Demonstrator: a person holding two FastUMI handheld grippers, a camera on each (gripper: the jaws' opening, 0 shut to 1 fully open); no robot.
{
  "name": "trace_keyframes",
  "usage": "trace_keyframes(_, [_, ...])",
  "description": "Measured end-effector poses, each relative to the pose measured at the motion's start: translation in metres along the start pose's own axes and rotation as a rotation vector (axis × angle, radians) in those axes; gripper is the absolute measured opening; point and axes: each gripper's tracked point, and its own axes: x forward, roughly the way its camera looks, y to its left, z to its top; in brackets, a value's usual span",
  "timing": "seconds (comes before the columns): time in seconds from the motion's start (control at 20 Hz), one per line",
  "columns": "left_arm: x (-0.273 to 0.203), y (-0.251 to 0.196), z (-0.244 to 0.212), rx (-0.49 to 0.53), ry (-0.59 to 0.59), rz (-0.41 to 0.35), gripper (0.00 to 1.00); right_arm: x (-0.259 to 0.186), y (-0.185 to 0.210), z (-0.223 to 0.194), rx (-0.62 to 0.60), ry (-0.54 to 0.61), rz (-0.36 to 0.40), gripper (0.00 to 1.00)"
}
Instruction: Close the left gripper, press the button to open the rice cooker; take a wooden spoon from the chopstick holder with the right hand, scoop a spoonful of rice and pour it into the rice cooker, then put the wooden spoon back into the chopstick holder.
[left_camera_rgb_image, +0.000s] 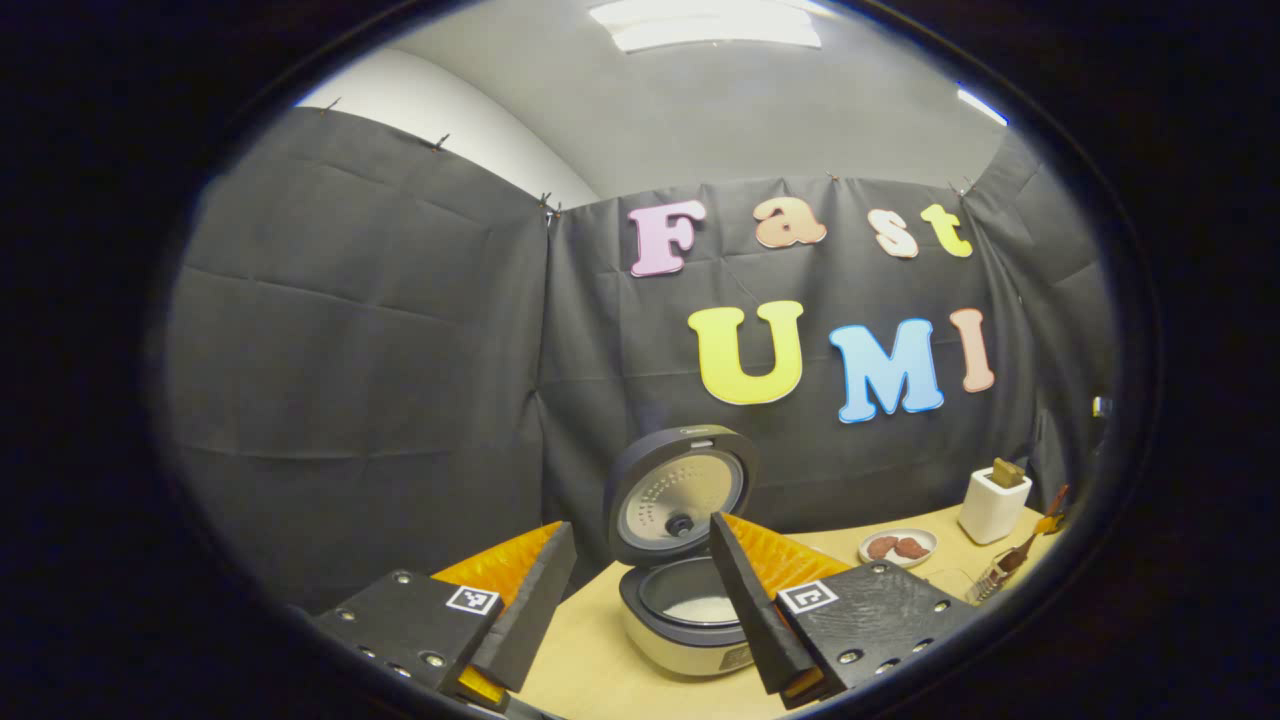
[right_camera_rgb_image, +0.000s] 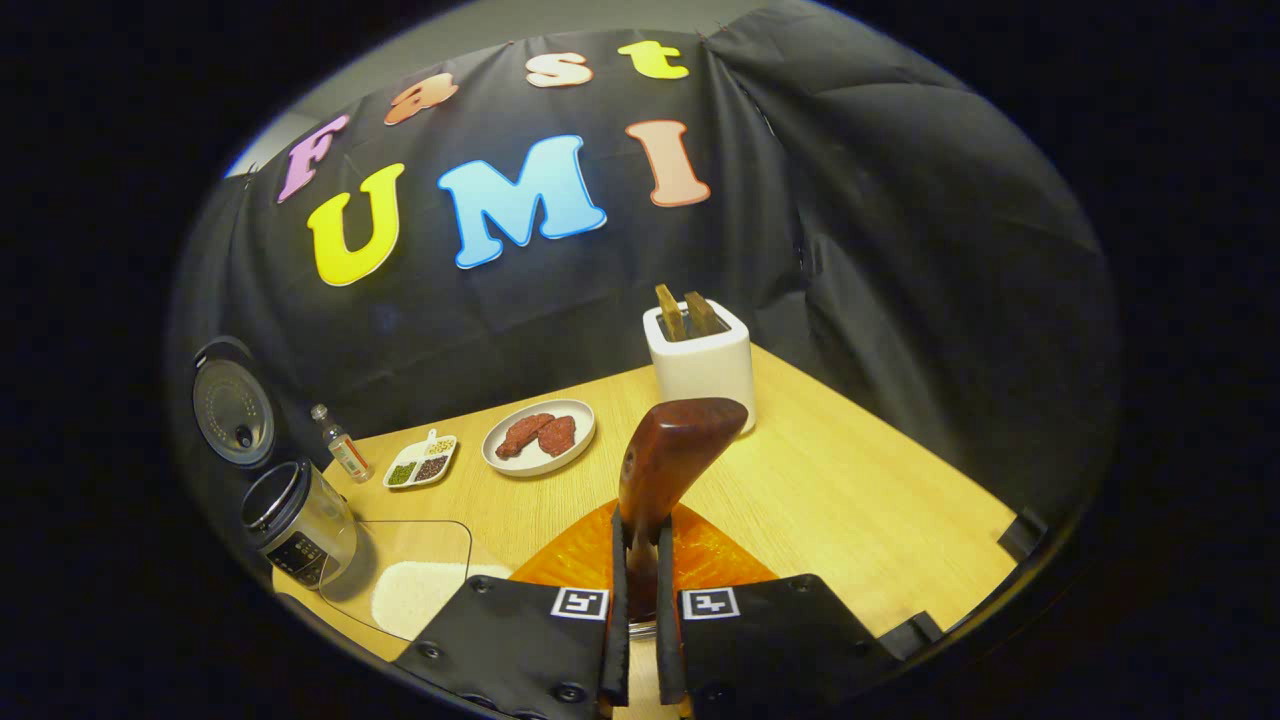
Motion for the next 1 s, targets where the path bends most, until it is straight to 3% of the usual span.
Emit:
trace_keyframes(0.15, [0.011, -0.002, -0.007, -0.011, 0.005, -0.018, 0.85, -0.014, 0.018, 0.027, -0.068, -0.061, 0.006, 0.13])
trace_keyframes(0.45, [0.03, 0.005, -0.024, -0.034, 0.03, -0.033, 0.86, -0.033, 0.08, 0.055, -0.116, -0.129, 0.101, 0.09])
trace_keyframes(0.55, [0.037, 0.009, -0.029, -0.04, 0.034, -0.033, 0.86, -0.035, 0.103, 0.052, -0.124, -0.125, 0.138, 0.13])
trace_keyframes(1.0, [0.068, 0.032, -0.046, -0.05, 0.05, -0.036, 0.86, -0.029, 0.191, 0.001, -0.226, -0.059, 0.247, 0.13])
